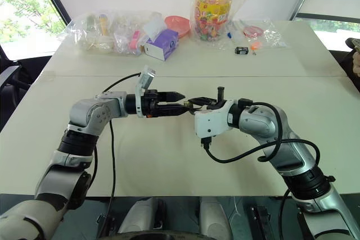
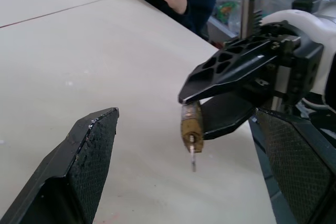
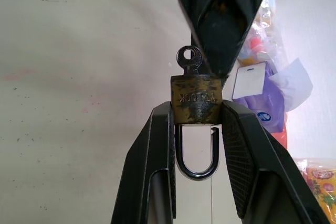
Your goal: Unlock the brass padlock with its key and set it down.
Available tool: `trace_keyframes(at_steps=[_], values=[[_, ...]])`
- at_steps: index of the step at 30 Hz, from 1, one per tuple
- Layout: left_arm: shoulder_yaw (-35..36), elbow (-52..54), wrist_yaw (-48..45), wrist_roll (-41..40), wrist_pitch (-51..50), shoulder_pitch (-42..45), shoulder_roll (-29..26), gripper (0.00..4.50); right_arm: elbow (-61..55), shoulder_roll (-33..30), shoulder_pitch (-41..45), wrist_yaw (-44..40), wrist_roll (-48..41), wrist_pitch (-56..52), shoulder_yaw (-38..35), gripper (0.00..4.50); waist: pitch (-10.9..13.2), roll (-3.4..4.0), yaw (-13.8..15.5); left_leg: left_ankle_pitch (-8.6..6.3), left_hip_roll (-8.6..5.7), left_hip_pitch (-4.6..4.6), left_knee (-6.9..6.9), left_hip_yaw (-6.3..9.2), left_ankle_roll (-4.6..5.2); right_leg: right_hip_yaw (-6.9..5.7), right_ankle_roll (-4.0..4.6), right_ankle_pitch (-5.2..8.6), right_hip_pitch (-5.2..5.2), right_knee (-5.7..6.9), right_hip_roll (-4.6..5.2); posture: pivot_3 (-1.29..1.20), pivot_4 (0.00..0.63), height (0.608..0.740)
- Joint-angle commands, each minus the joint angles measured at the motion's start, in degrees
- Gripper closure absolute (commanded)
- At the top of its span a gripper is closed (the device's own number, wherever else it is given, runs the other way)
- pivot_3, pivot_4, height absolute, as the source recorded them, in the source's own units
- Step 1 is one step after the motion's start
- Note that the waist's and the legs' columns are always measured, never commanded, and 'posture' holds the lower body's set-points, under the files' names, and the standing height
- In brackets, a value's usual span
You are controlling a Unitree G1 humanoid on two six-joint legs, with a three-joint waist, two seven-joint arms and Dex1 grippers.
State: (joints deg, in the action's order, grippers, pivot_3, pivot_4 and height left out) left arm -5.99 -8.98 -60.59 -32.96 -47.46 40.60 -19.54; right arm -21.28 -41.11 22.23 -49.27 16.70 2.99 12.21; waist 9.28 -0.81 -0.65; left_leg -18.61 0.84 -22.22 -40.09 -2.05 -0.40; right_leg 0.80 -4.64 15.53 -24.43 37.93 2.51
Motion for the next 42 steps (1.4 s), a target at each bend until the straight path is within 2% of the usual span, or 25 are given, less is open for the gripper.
trace_keyframes(at_steps=[1,4,8,10,20,22,23,27,28,32,35,37,38,39,41,42], values=[[-0.24,0.21,0.01,0.55,1.88,0.36,0.53,0.42,-1.46,-0.26,1.25,0.66,0.02,0.49,-0.95,3.84,0.00,0.00,0.01,0.00,0.00,0.00,0.00,0.00,0.00,0.00,0.00,0.00,0.00,0.00,0.00,0.00,0.150,0.735],[-0.62,-0.26,-0.13,0.82,2.27,0.31,1.07,1.53,-1.43,-0.35,1.36,0.60,0.01,0.48,-1.02,3.84,0.00,0.00,0.09,0.00,-0.01,0.00,0.00,0.00,0.00,0.00,0.00,0.00,0.00,0.00,0.01,0.00,0.150,0.735],[-0.75,-1.07,-0.36,1.12,2.71,0.49,1.70,3.61,-1.65,-0.39,1.39,0.49,0.07,0.34,-0.98,3.84,0.00,0.00,0.08,0.00,-0.02,-0.01,0.00,0.00,0.00,0.00,0.00,0.00,0.00,0.00,0.02,0.00,0.150,0.735],[-0.95,-1.52,-0.68,1.29,2.83,0.57,1.91,4.47,-1.70,-0.56,1.41,0.42,0.11,0.36,-1.15,3.84,0.00,0.00,0.04,0.00,-0.02,-0.01,0.00,-0.01,0.00,0.00,0.00,0.00,0.00,0.00,0.02,0.00,0.150,0.735],[-2.00,-2.03,-0.99,2.23,3.24,0.63,2.06,4.47,-2.63,-0.52,1.17,-0.70,-1.12,-1.74,-1.38,3.84,0.00,0.00,0.03,0.00,-0.01,-0.01,0.00,0.00,0.00,0.00,0.00,0.00,0.00,0.00,0.01,0.00,0.150,0.735],[-1.88,-2.20,-1.19,2.18,3.31,0.77,2.02,4.50,-3.00,-0.26,1.10,-1.30,-2.33,-2.94,-1.59,2.82,0.00,0.00,0.06,0.00,-0.01,-0.01,0.00,0.00,0.00,0.00,0.00,0.00,0.00,0.00,0.01,0.00,0.150,0.735],[-1.85,-2.31,-1.33,2.22,3.39,0.86,1.99,4.50,-3.21,-0.11,1.14,-1.56,-2.97,-3.67,-1.70,2.45,0.00,0.00,0.04,0.00,-0.01,0.00,0.00,-0.01,0.00,0.00,0.00,0.00,0.00,0.00,0.01,0.00,0.150,0.735],[-1.64,-2.80,-2.04,2.38,3.75,1.26,1.49,4.50,-3.80,-0.87,1.21,-1.96,-3.69,-5.08,-1.94,0.32,0.00,0.00,0.03,0.00,-0.02,-0.01,0.00,0.00,0.00,0.00,0.00,0.00,0.00,0.00,0.01,0.00,0.150,0.735],[-1.63,-2.97,-2.27,2.48,3.92,1.36,1.29,4.50,-3.88,-1.18,1.15,-2.14,-3.98,-5.48,-2.21,0.15,0.00,0.00,0.03,0.00,-0.02,-0.01,0.00,0.00,0.00,0.00,0.00,0.00,0.00,0.00,0.01,0.00,0.150,0.735],[-2.02,-3.67,-3.30,3.35,5.22,1.69,0.28,4.50,-5.47,-0.84,0.64,-3.68,-9.85,-12.27,-5.43,0.15,0.00,0.00,0.08,0.00,-0.02,0.00,0.00,0.00,0.01,0.00,0.00,0.00,0.00,0.00,0.01,0.00,0.150,0.735],[-2.34,-3.83,-4.66,3.94,6.04,1.87,-0.56,4.50,-7.35,0.84,0.59,-3.34,-16.72,-20.34,-9.56,1.11,0.00,-0.01,0.06,0.00,-0.01,-0.01,0.00,0.00,0.01,0.00,0.00,0.00,0.00,-0.01,0.02,0.00,0.150,0.735],[-2.37,-3.86,-5.14,4.04,6.17,2.01,-0.67,4.50,-7.61,0.88,0.64,-2.63,-17.67,-22.38,-9.99,2.08,0.00,-0.01,0.07,0.00,-0.01,-0.01,0.00,0.00,0.01,0.00,0.00,0.00,0.00,0.00,0.03,0.00,0.150,0.735],[-2.37,-3.65,-5.44,3.86,5.90,2.11,-0.74,4.50,-7.36,1.41,0.53,-1.90,-17.78,-22.91,-9.83,2.08,0.00,-0.01,0.08,0.00,-0.01,-0.01,0.00,0.00,0.01,0.00,0.00,0.00,0.00,0.00,0.03,0.00,0.150,0.735],[-2.37,-3.46,-5.71,3.74,5.74,2.16,-0.78,4.50,-7.35,1.94,0.41,-1.37,-18.11,-23.70,-9.64,2.71,0.00,-0.01,0.05,0.00,-0.01,-0.01,0.00,0.00,0.01,0.00,0.00,0.00,0.00,0.00,0.03,0.00,0.150,0.735],[-2.31,-3.35,-6.08,3.67,5.67,2.29,-0.76,4.50,-7.45,2.62,0.36,-0.58,-18.54,-24.62,-9.12,3.05,0.00,-0.01,0.04,0.00,-0.01,-0.01,0.00,0.00,0.01,0.00,0.00,0.00,0.00,0.00,0.02,0.00,0.150,0.735],[-2.21,-3.43,-6.19,3.68,5.74,2.38,-0.68,4.50,-7.48,2.85,0.33,-0.12,-18.59,-24.86,-8.82,3.71,0.00,-0.01,0.04,0.00,-0.01,-0.01,0.00,0.00,0.01,0.00,0.00,0.00,0.00,0.00,0.02,0.00,0.150,0.735]])
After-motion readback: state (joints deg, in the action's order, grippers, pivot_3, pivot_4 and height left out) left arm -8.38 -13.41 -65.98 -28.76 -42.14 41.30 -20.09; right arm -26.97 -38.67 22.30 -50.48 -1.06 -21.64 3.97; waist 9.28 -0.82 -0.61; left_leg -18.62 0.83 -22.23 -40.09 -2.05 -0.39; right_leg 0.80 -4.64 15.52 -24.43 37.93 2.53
